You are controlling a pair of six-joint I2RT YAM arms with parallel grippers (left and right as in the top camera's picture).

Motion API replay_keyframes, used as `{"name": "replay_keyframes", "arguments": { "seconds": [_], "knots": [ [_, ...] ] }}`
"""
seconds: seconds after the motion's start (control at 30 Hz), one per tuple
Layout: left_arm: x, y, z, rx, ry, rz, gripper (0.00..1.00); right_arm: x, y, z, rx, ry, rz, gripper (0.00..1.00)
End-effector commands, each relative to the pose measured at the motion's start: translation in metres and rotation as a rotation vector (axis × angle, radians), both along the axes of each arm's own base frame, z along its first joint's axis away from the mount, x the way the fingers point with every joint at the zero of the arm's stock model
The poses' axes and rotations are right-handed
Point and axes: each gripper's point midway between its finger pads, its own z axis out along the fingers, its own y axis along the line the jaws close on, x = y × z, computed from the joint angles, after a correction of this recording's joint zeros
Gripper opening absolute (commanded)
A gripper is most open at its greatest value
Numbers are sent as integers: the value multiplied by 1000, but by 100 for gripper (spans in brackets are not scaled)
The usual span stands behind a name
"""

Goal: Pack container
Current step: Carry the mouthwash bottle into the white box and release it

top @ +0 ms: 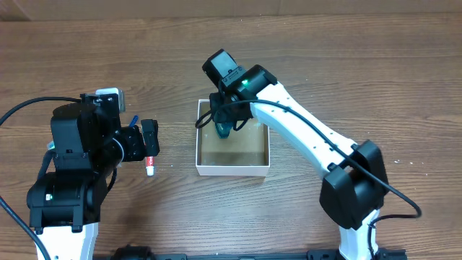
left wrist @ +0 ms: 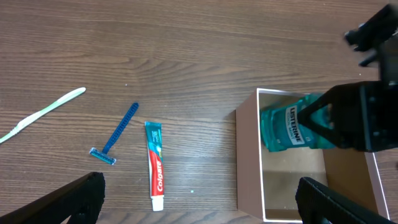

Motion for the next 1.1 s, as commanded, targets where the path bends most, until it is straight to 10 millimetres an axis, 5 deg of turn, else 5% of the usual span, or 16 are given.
{"name": "replay_keyframes", "arguments": {
  "seconds": [0.0,0.17,0.5,0.63,0.77,0.87,0.9,0.97,1.07],
  "knots": [
    [2,0,11,-10,-25,8,100,3,7,5,18,-18,-4,28],
    [2,0,11,-10,-25,8,100,2,8,5,25,-13,7,60],
    [2,0,10,-10,-25,8,100,-3,15,13,31,-36,95,68],
    [2,0,10,-10,-25,8,100,-1,17,44,63,-102,137,68],
    [2,0,11,-10,-26,8,100,-2,17,114,115,-228,196,70],
    [2,0,10,-10,-25,8,100,4,-13,168,67,-357,109,83],
    [2,0,10,-10,-25,8,100,8,-30,187,48,-398,41,99],
    [2,0,10,-9,-25,8,100,13,-61,209,31,-438,-52,100],
    [2,0,10,-9,-25,8,100,20,-134,226,10,-429,-226,100]
  ]
}}
